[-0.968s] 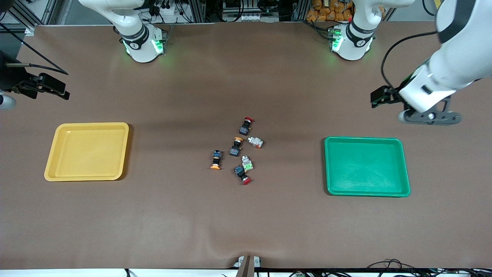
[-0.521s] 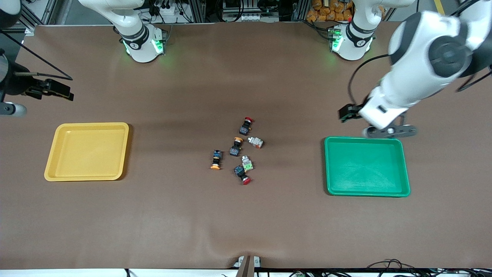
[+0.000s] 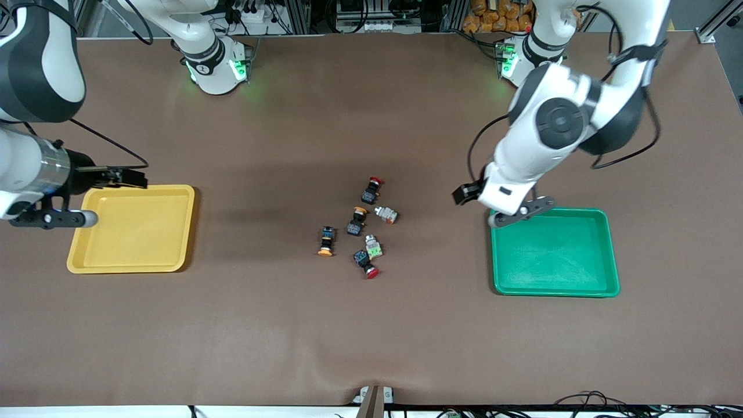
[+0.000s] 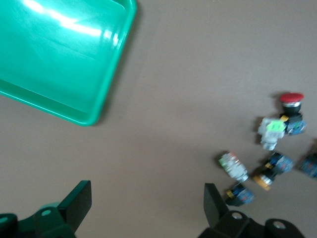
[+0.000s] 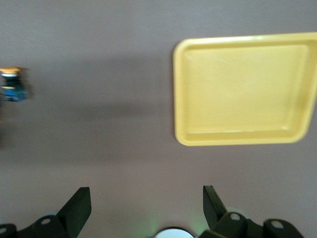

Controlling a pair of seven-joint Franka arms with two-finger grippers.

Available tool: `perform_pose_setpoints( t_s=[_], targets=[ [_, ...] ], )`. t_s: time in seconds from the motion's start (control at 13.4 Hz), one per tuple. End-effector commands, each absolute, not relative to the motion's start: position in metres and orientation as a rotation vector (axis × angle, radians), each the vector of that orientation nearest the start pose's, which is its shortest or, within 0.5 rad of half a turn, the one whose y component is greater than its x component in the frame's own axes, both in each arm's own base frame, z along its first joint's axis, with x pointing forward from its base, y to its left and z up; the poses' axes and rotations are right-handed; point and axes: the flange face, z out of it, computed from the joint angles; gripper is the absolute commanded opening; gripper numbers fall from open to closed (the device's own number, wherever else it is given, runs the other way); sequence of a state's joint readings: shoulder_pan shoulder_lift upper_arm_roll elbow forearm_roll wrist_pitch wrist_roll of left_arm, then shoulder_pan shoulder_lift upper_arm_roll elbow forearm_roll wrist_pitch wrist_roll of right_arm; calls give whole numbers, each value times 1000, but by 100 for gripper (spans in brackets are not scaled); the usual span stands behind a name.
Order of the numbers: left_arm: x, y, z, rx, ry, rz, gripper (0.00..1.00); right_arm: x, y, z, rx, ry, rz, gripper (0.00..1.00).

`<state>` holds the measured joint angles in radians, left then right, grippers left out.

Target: Place green and yellow buttons in trays

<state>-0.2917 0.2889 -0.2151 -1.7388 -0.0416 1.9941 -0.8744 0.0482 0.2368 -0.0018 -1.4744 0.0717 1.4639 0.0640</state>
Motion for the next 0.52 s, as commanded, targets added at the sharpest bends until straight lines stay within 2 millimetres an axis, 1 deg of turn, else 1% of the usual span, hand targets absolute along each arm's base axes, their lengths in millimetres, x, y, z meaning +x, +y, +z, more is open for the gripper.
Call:
perform_pose_setpoints(
  t_s=[0.0, 0.22, 0.37, 0.45],
  targets=[
    [557, -329, 380, -3110, -785, 128, 100, 614, 59, 523, -2996, 111, 353, 100],
    [548, -361, 346, -3045, -905, 73, 100, 626, 67, 508, -2925, 316, 360, 100],
    [544, -383, 326, -3044, -998, 43, 100, 629, 70, 502, -2882, 461, 389, 100],
    [544, -391, 317, -3050, -1045, 32, 100, 631, 73, 498, -2851, 522, 405, 100]
  ],
)
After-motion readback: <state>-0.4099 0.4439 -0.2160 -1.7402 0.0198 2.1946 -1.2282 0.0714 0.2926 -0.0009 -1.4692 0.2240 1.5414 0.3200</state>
